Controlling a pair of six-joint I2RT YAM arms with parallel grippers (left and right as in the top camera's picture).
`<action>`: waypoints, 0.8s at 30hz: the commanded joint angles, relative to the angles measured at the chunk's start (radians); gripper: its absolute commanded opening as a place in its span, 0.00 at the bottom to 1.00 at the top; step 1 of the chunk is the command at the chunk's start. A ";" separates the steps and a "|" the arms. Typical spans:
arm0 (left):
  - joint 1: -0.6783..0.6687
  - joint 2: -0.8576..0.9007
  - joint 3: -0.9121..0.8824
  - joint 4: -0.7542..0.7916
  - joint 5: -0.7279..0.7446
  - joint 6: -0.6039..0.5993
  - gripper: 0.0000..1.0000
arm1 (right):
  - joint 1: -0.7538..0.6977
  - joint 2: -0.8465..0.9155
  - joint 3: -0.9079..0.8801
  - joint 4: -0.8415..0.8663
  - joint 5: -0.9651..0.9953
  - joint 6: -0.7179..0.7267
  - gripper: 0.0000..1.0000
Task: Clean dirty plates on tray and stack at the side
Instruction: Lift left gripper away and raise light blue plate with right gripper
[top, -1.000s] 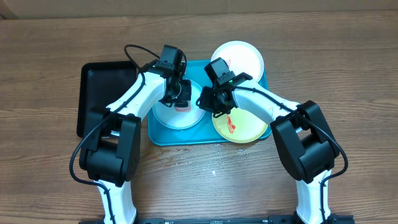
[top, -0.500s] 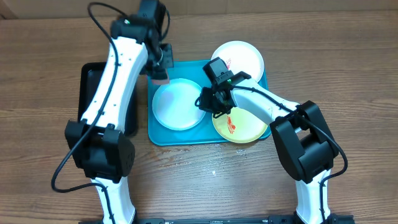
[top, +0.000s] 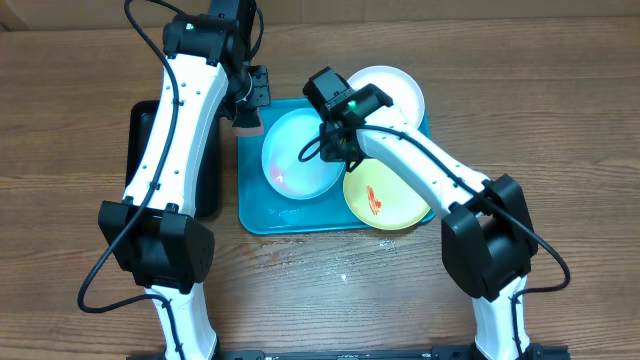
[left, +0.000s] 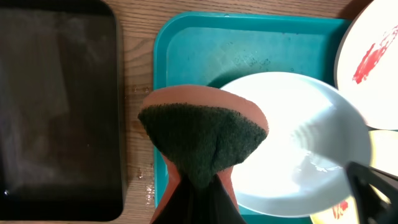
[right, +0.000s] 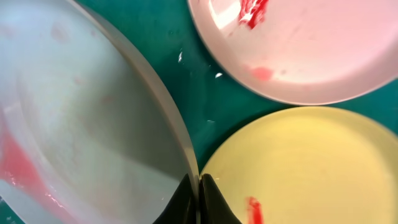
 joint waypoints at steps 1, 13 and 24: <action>0.003 -0.010 0.006 -0.001 -0.013 0.026 0.04 | 0.040 -0.092 0.036 -0.013 0.187 -0.021 0.04; 0.003 -0.010 0.006 -0.002 -0.012 0.026 0.04 | 0.233 -0.172 0.036 -0.068 0.718 -0.020 0.04; 0.003 -0.010 0.006 -0.002 -0.012 0.018 0.04 | 0.335 -0.172 0.036 -0.085 1.026 -0.017 0.04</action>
